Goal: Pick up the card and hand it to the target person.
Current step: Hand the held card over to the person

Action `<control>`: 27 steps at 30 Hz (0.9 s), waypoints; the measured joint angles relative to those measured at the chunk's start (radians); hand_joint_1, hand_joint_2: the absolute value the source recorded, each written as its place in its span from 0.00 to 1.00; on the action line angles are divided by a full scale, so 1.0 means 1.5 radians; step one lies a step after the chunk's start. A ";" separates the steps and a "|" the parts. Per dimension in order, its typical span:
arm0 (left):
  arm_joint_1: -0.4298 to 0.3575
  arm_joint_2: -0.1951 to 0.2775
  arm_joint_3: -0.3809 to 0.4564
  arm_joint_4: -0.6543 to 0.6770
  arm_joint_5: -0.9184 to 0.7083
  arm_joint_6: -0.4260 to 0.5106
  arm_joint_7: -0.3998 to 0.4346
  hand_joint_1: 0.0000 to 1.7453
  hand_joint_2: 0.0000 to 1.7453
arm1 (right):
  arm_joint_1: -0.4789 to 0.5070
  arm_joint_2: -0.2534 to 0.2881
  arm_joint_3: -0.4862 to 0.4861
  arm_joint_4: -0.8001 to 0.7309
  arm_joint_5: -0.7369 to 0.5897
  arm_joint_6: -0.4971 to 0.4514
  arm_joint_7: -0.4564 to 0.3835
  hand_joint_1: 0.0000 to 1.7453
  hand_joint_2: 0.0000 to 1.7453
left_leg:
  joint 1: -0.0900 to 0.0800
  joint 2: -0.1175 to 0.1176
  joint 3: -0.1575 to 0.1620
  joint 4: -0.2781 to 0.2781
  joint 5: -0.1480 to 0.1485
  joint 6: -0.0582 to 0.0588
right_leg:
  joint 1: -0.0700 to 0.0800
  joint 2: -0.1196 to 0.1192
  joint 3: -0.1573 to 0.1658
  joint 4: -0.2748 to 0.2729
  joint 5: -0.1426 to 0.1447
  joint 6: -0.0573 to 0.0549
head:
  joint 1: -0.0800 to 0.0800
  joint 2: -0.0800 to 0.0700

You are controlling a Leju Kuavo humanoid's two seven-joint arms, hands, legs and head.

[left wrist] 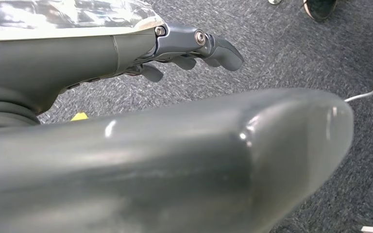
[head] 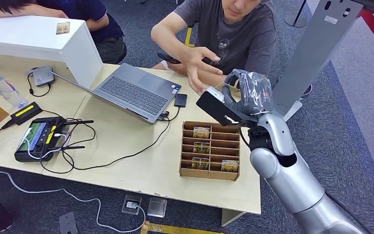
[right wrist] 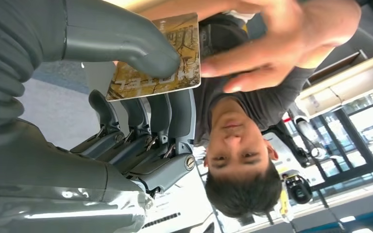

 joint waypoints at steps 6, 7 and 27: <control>0.000 0.000 -0.010 -0.002 0.011 0.002 -0.003 0.00 0.00 | -0.044 0.016 0.001 0.091 -0.025 -0.042 -0.021 0.88 1.00 | 0.000 0.000 0.000 0.000 0.000 0.000 | 0.000 0.000 0.000 0.000 0.000 0.000 | 0.000 0.000; 0.000 0.000 -0.011 -0.003 0.013 0.003 -0.003 0.00 0.00 | -0.049 0.020 0.001 0.105 -0.030 -0.048 -0.026 0.88 1.00 | 0.000 0.000 0.000 0.000 0.000 0.000 | 0.000 0.000 0.000 0.000 0.000 0.000 | 0.000 0.000; -0.001 0.000 -0.013 -0.002 0.020 0.012 -0.024 0.00 0.00 | -0.106 0.114 0.012 0.320 -0.051 -0.105 -0.099 0.00 1.00 | 0.000 0.000 0.000 0.000 0.000 0.000 | 0.000 0.000 0.000 0.000 0.000 0.000 | 0.000 0.000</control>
